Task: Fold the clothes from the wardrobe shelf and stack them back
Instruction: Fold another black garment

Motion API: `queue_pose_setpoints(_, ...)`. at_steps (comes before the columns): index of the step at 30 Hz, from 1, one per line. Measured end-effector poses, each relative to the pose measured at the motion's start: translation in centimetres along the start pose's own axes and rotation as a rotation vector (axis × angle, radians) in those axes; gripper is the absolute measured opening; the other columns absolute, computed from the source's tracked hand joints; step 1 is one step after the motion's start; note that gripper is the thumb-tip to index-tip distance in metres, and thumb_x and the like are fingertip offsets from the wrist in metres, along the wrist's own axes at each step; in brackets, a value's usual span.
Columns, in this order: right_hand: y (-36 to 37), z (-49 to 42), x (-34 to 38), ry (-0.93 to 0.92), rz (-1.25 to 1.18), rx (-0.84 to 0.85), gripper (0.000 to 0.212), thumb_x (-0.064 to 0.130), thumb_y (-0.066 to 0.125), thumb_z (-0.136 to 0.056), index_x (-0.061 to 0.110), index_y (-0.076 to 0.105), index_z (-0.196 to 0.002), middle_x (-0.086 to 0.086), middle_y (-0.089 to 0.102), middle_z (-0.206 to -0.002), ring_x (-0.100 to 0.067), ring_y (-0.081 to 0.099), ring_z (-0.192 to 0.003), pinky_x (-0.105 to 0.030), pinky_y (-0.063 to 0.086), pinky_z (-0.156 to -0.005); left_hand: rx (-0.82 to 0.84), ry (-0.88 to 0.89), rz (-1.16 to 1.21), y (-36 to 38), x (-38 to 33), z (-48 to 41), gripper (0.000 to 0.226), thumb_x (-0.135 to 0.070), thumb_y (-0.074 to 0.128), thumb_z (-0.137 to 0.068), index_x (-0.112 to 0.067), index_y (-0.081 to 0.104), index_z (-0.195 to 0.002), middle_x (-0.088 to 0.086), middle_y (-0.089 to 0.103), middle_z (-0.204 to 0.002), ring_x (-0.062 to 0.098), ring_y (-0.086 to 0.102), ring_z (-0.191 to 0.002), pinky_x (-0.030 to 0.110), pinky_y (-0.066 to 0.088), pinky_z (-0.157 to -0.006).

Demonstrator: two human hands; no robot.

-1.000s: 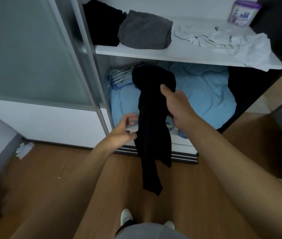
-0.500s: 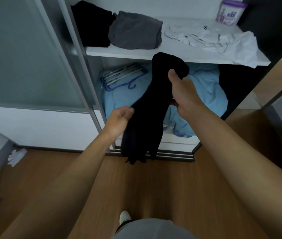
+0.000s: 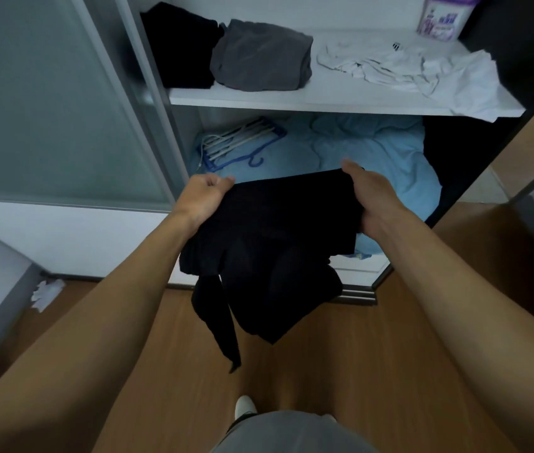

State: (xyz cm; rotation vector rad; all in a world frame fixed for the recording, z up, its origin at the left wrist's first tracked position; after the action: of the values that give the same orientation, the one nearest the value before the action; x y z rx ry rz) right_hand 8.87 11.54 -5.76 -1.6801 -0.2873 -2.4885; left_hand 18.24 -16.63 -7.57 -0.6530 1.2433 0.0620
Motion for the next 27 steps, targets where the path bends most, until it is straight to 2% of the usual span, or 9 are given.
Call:
queue_pose_setpoints(3, 1.1, 0.4, 0.4, 0.022, -0.107, 0.04, 0.03, 0.039, 0.064, -0.094, 0.01, 0.067, -0.092, 0.002, 0.074, -0.066, -0.012, 0.072, -0.059, -0.023, 0.056, -0.053, 0.035, 0.008, -0.025, 0.6, 0.5, 0.8, 0.037, -0.066, 0.06, -0.082, -0.029, 0.062, -0.077, -0.013, 0.07, -0.073, -0.001, 0.066, -0.062, 0.028, 0.046, -0.068)
queue_pose_setpoints(7, 0.8, -0.3, 0.5, 0.064, -0.264, -0.015, 0.029, 0.037, 0.065, -0.095, 0.008, 0.068, -0.1, -0.003, 0.077, -0.076, -0.018, 0.075, -0.071, -0.029, 0.059, -0.061, 0.396, -0.142, -0.152, 3.3, 1.7, 3.0, 0.063, -0.09, 0.058, -0.065, -0.034, 0.076, -0.088, -0.007, 0.077, -0.088, 0.01, 0.073, -0.081, 0.028, 0.054, -0.075)
queue_pose_setpoints(10, -0.8, -1.4, 0.2, -0.14, 0.122, -0.098, 0.017, 0.027, 0.058, -0.097, 0.013, 0.065, -0.089, 0.002, 0.07, -0.081, -0.014, 0.066, -0.079, -0.016, 0.053, -0.062, 0.459, -0.119, 0.007, 4.8, 0.7, 3.6, 0.041, -0.063, 0.072, -0.078, -0.022, 0.081, -0.082, 0.005, 0.078, -0.089, 0.019, 0.075, -0.082, 0.025, 0.058, -0.069)
queue_pose_setpoints(12, -1.5, -1.1, -0.5, -0.345, 0.465, -0.123, 0.01, 0.012, 0.06, -0.094, 0.016, 0.062, -0.102, 0.0, 0.067, -0.104, -0.011, 0.061, -0.095, -0.009, 0.048, -0.076, 0.422, -0.116, 0.185, 5.1, -0.6, 3.6, 0.033, -0.046, 0.07, -0.088, -0.015, 0.081, -0.084, 0.01, 0.078, -0.091, 0.022, 0.075, -0.083, 0.028, 0.058, -0.071)
queue_pose_setpoints(15, -0.6, 0.8, -4.1, -0.565, 0.732, 0.062, 0.053, -0.002, 0.064, -0.086, 0.017, 0.051, -0.134, 0.001, 0.056, -0.132, -0.018, 0.056, -0.116, -0.027, 0.046, -0.099, 0.395, -0.162, 0.315, 5.5, -1.8, 3.5, 0.035, -0.041, 0.068, -0.092, -0.015, 0.077, -0.071, 0.006, 0.075, -0.075, 0.019, 0.073, -0.067, 0.025, 0.056, -0.058)
queue_pose_setpoints(18, 2.6, 3.8, -9.0, -0.617, 0.883, 0.401, 0.081, 0.016, 0.071, -0.088, 0.041, 0.023, -0.149, 0.007, 0.038, -0.153, -0.015, 0.04, -0.136, -0.03, 0.031, -0.115, 0.397, -0.205, 0.374, 6.4, -2.5, 3.7, 0.038, -0.038, 0.068, -0.092, -0.016, 0.076, -0.062, 0.005, 0.072, -0.069, 0.018, 0.071, -0.061, 0.025, 0.055, -0.054)
queue_pose_setpoints(20, 4.2, 5.0, -10.4, -0.58, 0.845, 0.459, 0.082, 0.036, 0.07, -0.089, 0.049, 0.013, -0.147, 0.017, 0.033, -0.152, -0.003, 0.035, -0.135, -0.019, 0.025, -0.114, 0.4, -0.244, 0.415, 7.3, -2.8, 4.1, 0.036, -0.038, 0.069, -0.092, -0.014, 0.075, -0.066, 0.006, 0.072, -0.071, 0.019, 0.071, -0.062, 0.026, 0.056, -0.054)
queue_pose_setpoints(23, 4.6, 5.3, -8.8, -0.62, 0.691, 0.255, 0.061, 0.039, 0.061, -0.09, 0.035, 0.035, -0.145, 0.016, 0.049, -0.132, 0.005, 0.044, -0.118, -0.005, 0.031, -0.099, 0.432, -0.301, 0.478, 8.3, -3.1, 4.7, 0.034, -0.038, 0.07, -0.091, -0.011, 0.075, -0.071, 0.007, 0.073, -0.073, 0.02, 0.072, -0.064, 0.027, 0.057, -0.056)
queue_pose_setpoints(27, 3.4, 5.0, -6.7, -0.748, 0.724, 0.12, 0.03, 0.007, 0.048, -0.093, 0.008, 0.069, -0.115, -0.003, 0.072, -0.1, -0.021, 0.065, -0.088, -0.039, 0.053, -0.078, 0.48, -0.343, 0.507, 9.1, -2.8, 4.6, 0.035, -0.039, 0.068, -0.092, -0.011, 0.073, -0.072, 0.006, 0.071, -0.074, 0.019, 0.071, -0.065, 0.027, 0.057, -0.056)
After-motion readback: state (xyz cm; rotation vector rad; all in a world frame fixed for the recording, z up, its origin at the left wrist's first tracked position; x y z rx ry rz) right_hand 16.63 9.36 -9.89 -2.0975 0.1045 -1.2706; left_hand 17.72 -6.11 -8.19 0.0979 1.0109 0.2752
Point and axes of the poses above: each hand's wrist, its own z-axis away from the middle knuckle, its own y-axis out of the palm, x = y × z, the point moved 8 cm from there along -z, towards the middle knuckle
